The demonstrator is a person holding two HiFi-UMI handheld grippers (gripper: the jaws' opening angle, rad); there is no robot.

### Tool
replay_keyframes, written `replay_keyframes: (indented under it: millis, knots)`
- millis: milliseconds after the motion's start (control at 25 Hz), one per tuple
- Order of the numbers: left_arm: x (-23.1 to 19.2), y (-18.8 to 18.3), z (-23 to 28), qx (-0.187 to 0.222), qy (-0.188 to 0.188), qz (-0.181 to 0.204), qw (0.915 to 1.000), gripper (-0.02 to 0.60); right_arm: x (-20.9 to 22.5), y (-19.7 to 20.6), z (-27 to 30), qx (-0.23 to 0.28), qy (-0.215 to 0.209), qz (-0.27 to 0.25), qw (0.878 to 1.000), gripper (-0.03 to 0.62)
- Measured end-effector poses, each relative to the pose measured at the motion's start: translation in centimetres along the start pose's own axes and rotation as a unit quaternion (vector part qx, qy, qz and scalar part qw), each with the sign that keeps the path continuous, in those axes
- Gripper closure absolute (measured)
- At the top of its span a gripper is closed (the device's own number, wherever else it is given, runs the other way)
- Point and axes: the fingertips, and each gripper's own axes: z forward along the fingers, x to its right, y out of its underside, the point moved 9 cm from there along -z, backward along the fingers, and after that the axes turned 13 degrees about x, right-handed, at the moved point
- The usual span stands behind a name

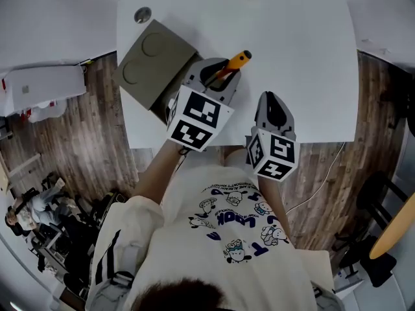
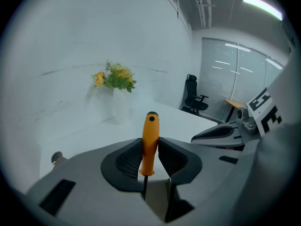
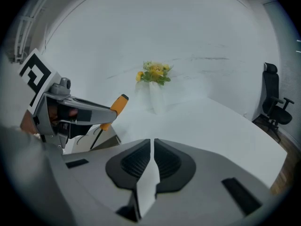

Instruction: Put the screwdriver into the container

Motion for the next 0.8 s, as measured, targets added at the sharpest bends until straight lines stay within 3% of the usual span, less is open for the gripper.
replay_keyframes:
  millis: [400, 800]
  knots:
    - [-2.3, 2.3, -3.9, -0.013, -0.052, -0.032, 0.9981, 0.469, -3.4, 0.2, 1.4, -0.015, -0.043, -0.022, 0.999, 0.553]
    - [-3.0, 6.1, -5.0, -0.045, -0.068, -0.072, 0.9941, 0.469, -4.8, 1.4, 2.2, -0.039, -0.057, -0.032, 0.997, 0.553]
